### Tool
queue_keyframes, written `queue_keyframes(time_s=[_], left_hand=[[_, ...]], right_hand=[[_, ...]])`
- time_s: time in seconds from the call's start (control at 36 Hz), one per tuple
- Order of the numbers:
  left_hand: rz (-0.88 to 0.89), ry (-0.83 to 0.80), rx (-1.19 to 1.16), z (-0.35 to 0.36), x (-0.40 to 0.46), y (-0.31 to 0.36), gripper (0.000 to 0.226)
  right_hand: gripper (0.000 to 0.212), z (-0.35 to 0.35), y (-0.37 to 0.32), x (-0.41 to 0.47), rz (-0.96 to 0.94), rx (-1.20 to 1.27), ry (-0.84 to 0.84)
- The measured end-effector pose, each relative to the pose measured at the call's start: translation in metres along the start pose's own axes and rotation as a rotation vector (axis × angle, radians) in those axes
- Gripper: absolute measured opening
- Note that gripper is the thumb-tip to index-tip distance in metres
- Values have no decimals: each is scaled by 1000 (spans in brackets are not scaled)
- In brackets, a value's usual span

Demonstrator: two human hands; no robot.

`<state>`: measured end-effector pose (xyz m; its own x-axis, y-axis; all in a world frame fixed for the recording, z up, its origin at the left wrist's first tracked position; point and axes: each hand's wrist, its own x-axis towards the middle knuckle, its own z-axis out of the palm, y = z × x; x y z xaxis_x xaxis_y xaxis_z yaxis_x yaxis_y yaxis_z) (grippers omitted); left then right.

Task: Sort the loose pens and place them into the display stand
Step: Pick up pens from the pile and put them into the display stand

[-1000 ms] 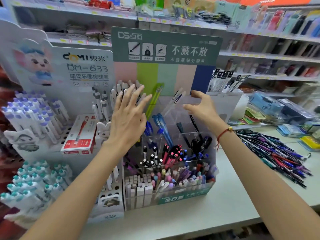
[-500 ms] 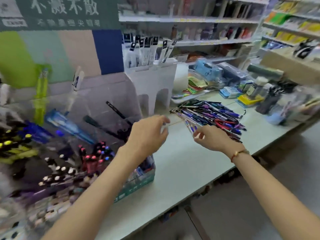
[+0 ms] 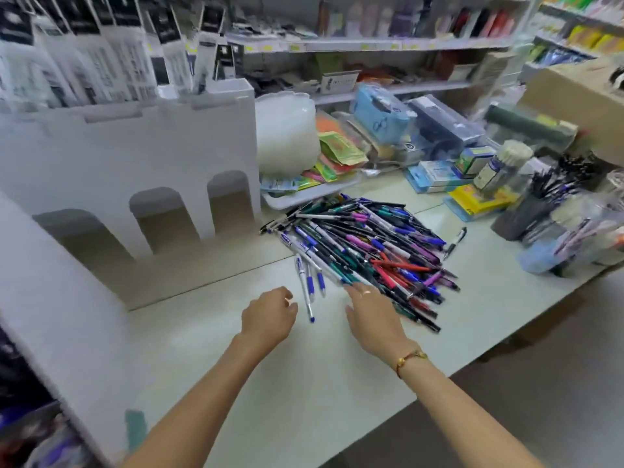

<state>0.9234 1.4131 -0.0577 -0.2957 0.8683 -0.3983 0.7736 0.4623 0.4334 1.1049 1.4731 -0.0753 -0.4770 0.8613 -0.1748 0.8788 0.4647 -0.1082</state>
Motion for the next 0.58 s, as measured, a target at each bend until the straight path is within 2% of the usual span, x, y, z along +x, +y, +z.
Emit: queue_keyframes(time_s=[0.08, 0.17, 0.25, 0.33, 0.42, 0.5, 0.58], left_hand=[[-39, 67, -21, 15, 29, 21, 37], [-58, 119, 2, 20, 55, 40, 55], [-87, 143, 74, 19, 69, 49, 62], [-118, 151, 156, 15, 70, 44, 53], [-173, 132, 247, 9, 63, 27, 46], [-217, 113, 330, 3, 52, 3, 34], [-239, 103, 358, 0, 40, -20, 27]], right_hand=[[45, 11, -3, 35, -48, -3, 123], [44, 12, -4, 66, -105, 46, 273], [31, 4, -8, 89, -136, 42, 363], [41, 5, -12, 108, -134, 14, 258], [52, 23, -14, 115, -132, -136, 170], [54, 41, -16, 107, -126, -210, 174], [55, 46, -15, 95, -168, -157, 198]])
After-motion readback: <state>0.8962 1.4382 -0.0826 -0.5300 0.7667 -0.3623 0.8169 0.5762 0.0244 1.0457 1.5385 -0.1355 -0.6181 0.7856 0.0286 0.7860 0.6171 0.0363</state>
